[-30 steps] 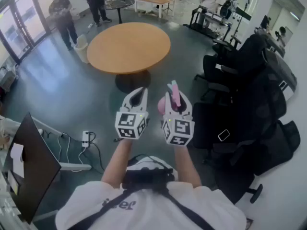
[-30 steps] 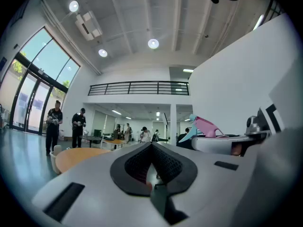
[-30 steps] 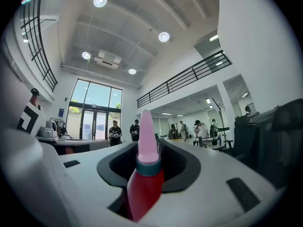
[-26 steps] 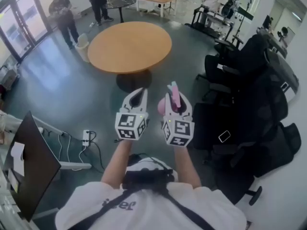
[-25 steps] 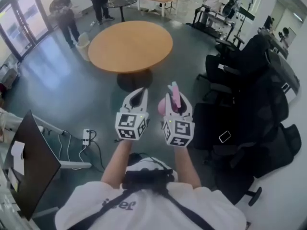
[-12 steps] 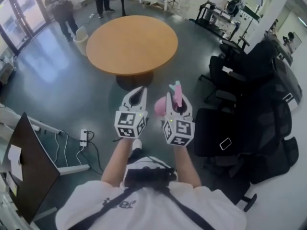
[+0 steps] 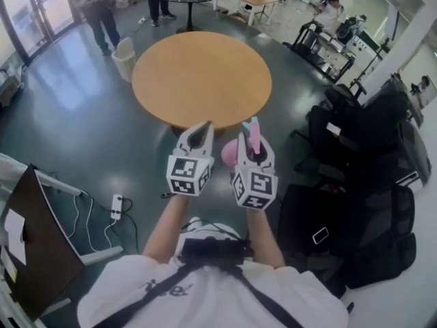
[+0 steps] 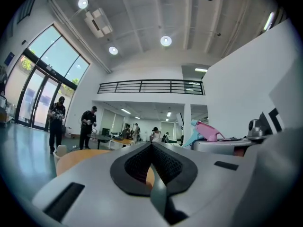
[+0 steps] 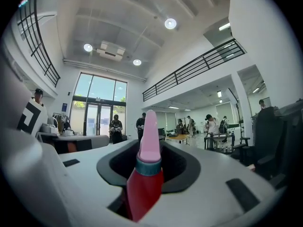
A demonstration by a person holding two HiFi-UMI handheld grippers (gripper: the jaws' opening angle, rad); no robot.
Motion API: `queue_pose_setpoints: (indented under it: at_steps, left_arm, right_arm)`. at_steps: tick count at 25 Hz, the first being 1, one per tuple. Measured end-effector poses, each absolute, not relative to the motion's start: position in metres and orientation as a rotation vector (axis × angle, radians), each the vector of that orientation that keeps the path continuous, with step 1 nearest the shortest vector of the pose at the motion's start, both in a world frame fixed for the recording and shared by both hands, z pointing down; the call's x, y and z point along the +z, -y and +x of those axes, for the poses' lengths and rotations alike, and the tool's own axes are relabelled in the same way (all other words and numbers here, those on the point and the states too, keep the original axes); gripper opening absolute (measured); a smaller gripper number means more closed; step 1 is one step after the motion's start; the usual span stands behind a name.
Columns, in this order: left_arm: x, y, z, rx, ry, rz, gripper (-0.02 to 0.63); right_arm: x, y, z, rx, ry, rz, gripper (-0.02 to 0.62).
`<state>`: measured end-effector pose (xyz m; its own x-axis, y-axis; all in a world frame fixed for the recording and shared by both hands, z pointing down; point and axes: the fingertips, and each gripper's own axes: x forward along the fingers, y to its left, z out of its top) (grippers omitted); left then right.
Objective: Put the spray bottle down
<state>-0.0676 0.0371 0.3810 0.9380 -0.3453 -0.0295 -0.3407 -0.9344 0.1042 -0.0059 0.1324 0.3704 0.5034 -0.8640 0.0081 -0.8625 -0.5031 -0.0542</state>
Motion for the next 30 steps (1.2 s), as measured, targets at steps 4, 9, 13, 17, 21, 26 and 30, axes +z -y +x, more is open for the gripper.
queue_pose_setpoints:
  at_steps: [4,9,13,17,21,26,30]
  left_arm:
    - [0.390,-0.015,-0.062,-0.058,0.540,2.970,0.009]
    - [0.400,0.006,-0.040,-0.028,0.557,2.948,0.009]
    - [0.406,0.023,-0.004,-0.013,0.560,2.948,0.009]
    - [0.395,0.062,0.036,-0.032,0.640,2.956,0.009]
    - [0.379,0.100,0.083,-0.089,0.726,2.960,0.009]
    - [0.367,0.119,0.120,-0.106,0.830,2.963,0.009]
    - [0.376,0.132,0.136,-0.083,0.899,2.932,0.009]
  right_arm:
    - [0.375,-0.104,-0.002,-0.066,-1.572,-2.683,0.147]
    - [0.379,-0.078,0.015,-0.086,-1.623,-2.665,0.147]
    - [0.390,-0.059,0.056,-0.130,-1.628,-2.646,0.147]
    - [0.380,-0.014,0.100,-0.096,-1.706,-2.575,0.147]
    - [0.370,0.024,0.147,-0.039,-1.776,-2.527,0.147]
    - [0.360,0.052,0.192,-0.020,-1.844,-2.479,0.147]
    - [0.371,0.065,0.215,-0.066,-1.893,-2.457,0.147]
